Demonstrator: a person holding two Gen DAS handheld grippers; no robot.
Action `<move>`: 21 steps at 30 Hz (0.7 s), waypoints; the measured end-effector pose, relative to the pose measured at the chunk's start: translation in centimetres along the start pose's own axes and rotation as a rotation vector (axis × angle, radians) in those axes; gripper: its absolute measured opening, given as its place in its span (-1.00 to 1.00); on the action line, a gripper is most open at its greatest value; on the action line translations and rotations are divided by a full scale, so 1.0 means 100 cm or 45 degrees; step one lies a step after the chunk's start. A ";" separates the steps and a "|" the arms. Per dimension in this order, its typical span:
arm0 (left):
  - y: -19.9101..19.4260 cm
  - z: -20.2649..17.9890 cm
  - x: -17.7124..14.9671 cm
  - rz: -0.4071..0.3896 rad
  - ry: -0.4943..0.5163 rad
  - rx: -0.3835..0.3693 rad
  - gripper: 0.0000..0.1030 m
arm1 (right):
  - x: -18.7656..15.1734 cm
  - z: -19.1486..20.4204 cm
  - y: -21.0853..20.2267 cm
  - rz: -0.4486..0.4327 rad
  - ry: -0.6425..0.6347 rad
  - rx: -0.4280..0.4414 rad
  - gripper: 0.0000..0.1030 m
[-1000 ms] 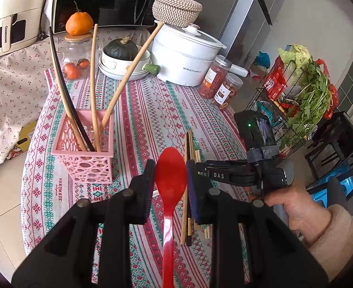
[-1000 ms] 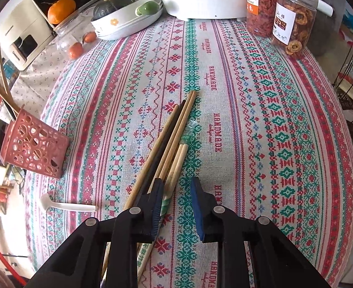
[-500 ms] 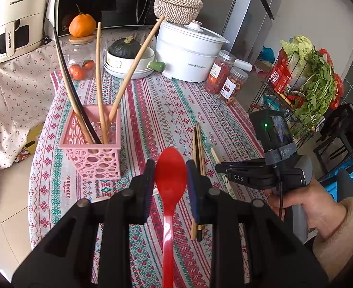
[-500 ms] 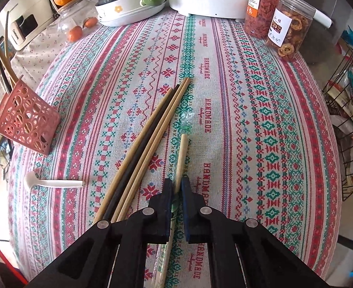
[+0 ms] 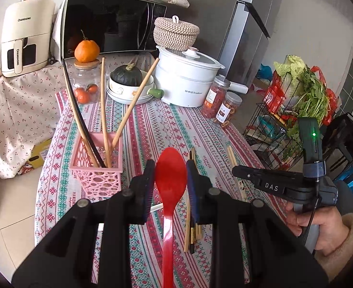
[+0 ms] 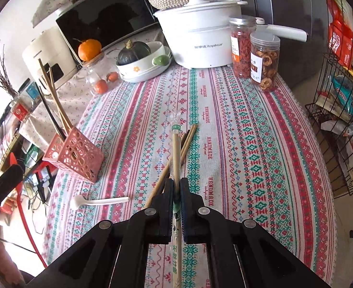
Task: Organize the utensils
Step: 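Carry the red spatula into the pink basket and open the left tool while the right tool lifts its chopstick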
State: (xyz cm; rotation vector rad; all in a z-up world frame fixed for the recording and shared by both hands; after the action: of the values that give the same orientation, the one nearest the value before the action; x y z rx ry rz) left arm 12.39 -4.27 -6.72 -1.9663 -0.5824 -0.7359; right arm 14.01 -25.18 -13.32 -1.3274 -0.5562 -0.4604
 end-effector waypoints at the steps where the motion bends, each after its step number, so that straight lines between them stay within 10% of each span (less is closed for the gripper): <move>1: -0.003 0.000 0.002 -0.016 -0.005 -0.004 -0.46 | 0.003 0.004 -0.006 -0.032 -0.004 0.001 -0.90; 11: -0.041 0.011 0.043 -0.268 -0.083 -0.015 -0.46 | 0.040 0.025 -0.058 -0.323 -0.028 0.036 -0.90; 21: -0.046 0.051 0.084 -0.661 -0.240 0.149 -0.46 | 0.055 0.032 -0.060 -0.356 -0.017 0.080 -0.90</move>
State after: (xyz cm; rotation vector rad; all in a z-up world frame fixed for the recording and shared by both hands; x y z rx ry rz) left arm 16.64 3.19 -0.16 -1.7993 -1.2514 -0.8075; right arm 14.33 -23.15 -4.83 -1.1980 -0.7663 -0.6577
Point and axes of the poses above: each gripper's, at about its wrist camera, not at the fingertips, and y roughly the way its jaws point, z to its left, x to its top, the point moved 5 cm from there along y, roughly the way its jaws point, and after that the axes turned 11 degrees about -y, right-handed, at the moved point
